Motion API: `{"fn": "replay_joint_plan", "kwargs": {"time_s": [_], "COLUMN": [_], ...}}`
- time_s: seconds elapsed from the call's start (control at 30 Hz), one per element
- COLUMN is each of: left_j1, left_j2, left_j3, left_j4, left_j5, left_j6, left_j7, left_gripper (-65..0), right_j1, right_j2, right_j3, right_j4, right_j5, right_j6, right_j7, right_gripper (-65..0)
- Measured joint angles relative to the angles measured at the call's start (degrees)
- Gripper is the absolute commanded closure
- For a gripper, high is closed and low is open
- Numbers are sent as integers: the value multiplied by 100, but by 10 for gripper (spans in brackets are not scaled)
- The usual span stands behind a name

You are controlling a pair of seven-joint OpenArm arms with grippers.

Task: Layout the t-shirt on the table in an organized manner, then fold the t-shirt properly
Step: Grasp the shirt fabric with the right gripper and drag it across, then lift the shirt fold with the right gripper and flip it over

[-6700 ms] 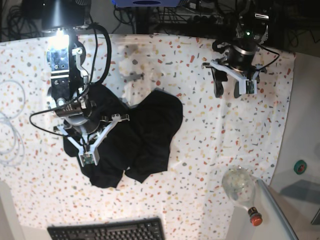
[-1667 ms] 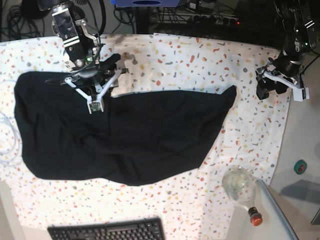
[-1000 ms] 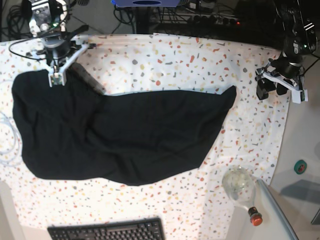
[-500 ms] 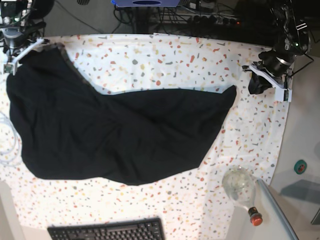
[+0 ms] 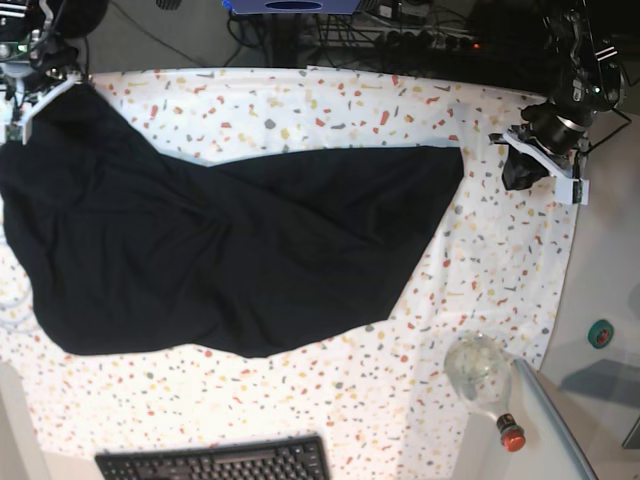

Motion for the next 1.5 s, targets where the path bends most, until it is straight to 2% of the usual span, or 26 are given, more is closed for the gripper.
{"fn": "replay_joint_plan", "kwargs": {"time_s": [0.07,0.1,0.2,0.27,0.3,0.37,0.4,0.5,0.6,0.73,0.8,0.9,0.97,1.0,1.1,1.17,1.3,1.5], "left_j1": [-7,-15,-20,-68,-70,-70,-66,0,96,214,299,409,472,487,487,476,485,472], "left_j2": [46,46,-46,-33,-26,-76,-98,-120,-72,-92,-127,-109,-90,-94,-94,-105,-105,-92], "left_j3": [-291,-494,-1047,-1250,-1318,-1331,-1335,-1357,-1370,-1379,-1410,-1397,-1388,-1388,-1390,-1388,-1390,-1390], "left_j4": [-107,-186,-531,-678,-706,-734,-734,-715,-625,-538,-538,-538,-538,-538,-535,-527,-527,-527], "left_j5": [-28,-42,-4,42,24,22,22,-46,7,-57,-59,-55,-59,-59,-44,-63,-61,-61], "left_j6": [-90,-46,24,15,11,-2,0,0,4,-37,9,-2,0,-2,0,-2,0,0], "left_j7": [4,0,-2,20,7,0,0,0,4,-9,-22,-9,0,2,-7,-7,-4,-2], "left_gripper": [-58,-56,-56,-64,-66,-66,-66,-67,-67,-81,-158,-342,-431,-446,-449,-449,-449,-449], "right_j1": [-103,-175,-387,-472,-448,-111,179,1440,2494,3580,4120,4690,4994,5134,5582,5748,5799,5831], "right_j2": [-101,-138,-358,-468,-457,-354,-308,-323,-400,-734,-1010,-1344,-1482,-1495,-1434,-1434,-1453,-1440], "right_j3": [-2,-2,22,-90,-297,-828,-1075,-1770,-2555,-3397,-3628,-3689,-3698,-3703,-3971,-4216,-4489,-4513], "right_j4": [240,413,970,1390,1550,1692,1703,1593,931,-595,-1523,-2638,-3357,-3696,-4664,-5007,-5130,-5375], "right_j5": [17,31,-17,-15,-11,-50,-17,-13,-7,-17,11,15,96,297,1132,1576,1641,1659], "right_j6": [26,63,-15,24,48,286,509,728,841,881,885,879,879,879,826,826,828,828], "right_j7": [-20,66,907,1058,984,466,181,-748,-1368,-1534,-1513,-1233,-986,-879,-516,-245,-153,188], "right_gripper": [-128,-156,-180,-182,-182,-182,-182,-182,-182,-183,-183,-188,-234,-264,-366,-390,-395,-390]}}
